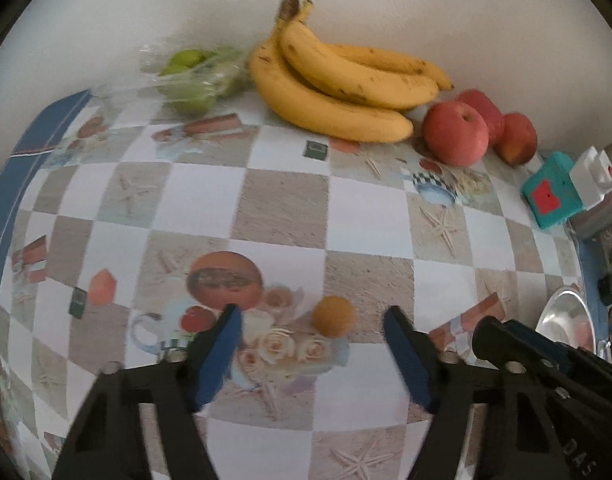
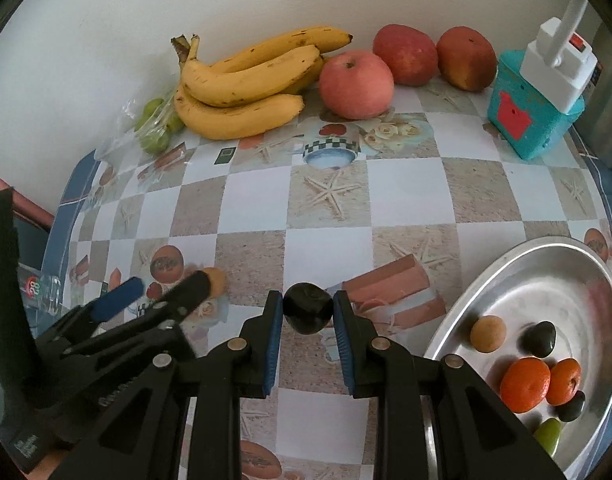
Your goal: Organize fruits
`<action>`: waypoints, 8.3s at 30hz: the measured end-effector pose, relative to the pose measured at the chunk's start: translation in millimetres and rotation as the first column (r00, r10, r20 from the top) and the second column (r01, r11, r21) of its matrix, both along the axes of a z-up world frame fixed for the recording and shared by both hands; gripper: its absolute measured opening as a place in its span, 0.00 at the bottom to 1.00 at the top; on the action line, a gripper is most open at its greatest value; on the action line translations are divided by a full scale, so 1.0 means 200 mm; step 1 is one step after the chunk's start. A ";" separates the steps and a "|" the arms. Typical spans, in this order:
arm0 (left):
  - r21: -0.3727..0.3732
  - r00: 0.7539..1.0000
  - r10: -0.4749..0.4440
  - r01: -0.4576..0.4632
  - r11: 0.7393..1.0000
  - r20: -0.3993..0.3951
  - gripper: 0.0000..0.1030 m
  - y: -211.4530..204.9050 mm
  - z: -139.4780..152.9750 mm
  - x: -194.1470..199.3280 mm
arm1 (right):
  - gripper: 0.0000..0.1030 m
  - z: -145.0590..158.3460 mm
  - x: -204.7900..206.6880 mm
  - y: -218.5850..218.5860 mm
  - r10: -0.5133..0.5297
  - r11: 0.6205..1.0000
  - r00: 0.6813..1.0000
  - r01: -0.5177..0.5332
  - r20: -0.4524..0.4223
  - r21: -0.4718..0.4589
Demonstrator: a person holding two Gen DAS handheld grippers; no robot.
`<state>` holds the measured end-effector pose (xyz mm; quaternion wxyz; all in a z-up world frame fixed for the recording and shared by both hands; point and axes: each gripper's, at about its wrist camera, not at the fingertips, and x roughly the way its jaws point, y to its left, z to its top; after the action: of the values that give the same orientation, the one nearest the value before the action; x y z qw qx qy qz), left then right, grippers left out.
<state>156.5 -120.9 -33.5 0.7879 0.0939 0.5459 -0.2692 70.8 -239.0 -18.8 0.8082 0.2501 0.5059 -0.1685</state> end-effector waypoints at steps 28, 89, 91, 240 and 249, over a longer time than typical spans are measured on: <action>-0.052 0.994 0.083 -0.087 0.995 -0.071 0.26 0.10 0.09 -0.04 | 0.26 0.07 -0.09 -0.03 -0.039 0.999 0.999 0.039 0.001 0.007; -0.143 0.935 -0.354 0.353 0.925 0.016 0.26 -0.30 0.17 -0.92 | 0.26 0.06 -0.87 -0.25 -0.343 0.939 0.939 0.344 -0.036 0.026; -0.148 0.936 -0.353 0.350 0.925 0.008 0.27 -0.30 0.16 -0.92 | 0.26 0.04 -0.87 -0.25 -0.346 0.937 0.937 0.347 -0.042 0.031; 0.231 0.969 0.094 -0.147 0.962 0.229 0.98 0.59 0.33 -0.87 | 0.82 0.13 -1.05 0.33 -0.181 0.971 0.982 0.171 -0.051 -0.166; 0.206 0.968 0.092 -0.142 0.968 0.234 0.98 0.59 0.34 -0.88 | 0.82 0.13 -1.05 0.34 -0.181 0.971 0.982 0.170 -0.053 -0.166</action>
<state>-19.6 -2.6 35.0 0.8432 0.1776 0.4855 -0.1475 -138.7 -171.4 6.5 0.7901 0.2220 0.4935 -0.2879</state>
